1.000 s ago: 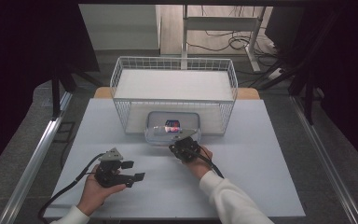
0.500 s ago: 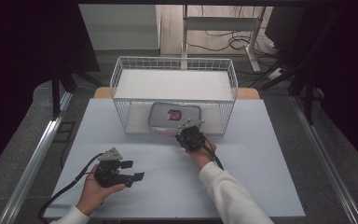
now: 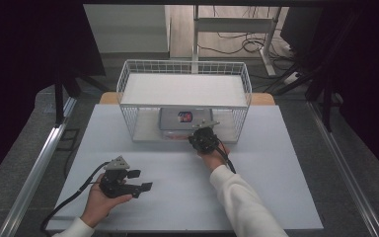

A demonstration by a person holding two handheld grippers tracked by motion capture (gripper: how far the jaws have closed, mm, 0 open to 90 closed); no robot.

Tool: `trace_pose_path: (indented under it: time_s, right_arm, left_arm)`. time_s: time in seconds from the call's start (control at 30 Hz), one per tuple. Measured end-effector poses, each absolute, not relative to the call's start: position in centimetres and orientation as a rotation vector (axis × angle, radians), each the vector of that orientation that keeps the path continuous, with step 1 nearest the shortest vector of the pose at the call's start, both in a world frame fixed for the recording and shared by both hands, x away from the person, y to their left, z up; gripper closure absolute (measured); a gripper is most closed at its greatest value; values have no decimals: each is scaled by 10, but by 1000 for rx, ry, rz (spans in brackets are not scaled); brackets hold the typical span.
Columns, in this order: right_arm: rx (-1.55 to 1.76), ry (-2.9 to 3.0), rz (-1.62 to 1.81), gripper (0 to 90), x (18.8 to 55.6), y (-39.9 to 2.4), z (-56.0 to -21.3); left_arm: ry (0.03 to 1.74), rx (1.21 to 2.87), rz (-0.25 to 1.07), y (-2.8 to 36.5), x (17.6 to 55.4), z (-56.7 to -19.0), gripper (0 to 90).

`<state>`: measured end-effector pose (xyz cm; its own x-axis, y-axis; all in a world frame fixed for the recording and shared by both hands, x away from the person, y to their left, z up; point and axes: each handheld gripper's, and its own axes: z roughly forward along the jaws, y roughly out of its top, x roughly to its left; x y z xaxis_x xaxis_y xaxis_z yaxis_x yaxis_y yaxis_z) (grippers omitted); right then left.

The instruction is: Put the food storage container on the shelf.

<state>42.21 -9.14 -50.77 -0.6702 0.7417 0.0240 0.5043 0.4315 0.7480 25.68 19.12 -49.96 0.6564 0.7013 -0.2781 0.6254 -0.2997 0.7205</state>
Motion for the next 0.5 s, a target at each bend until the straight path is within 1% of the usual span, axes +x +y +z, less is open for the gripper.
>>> trace_pose_path:
  time_s: [0.2, 0.33, 0.5]
  right_arm:
    - [1071, 2411, 1101, 888, 418, -91, -506]
    - [989, 2441, 1102, 888, 401, -97, -493]
    - [951, 2439, 1171, 888, 377, -122, -479]
  left_arm:
    - [1027, 2008, 90, 191, 260, -501, 282]
    - [1025, 2019, 99, 191, 260, -502, 281]
    - [1038, 2031, 112, 190, 259, -503, 281]
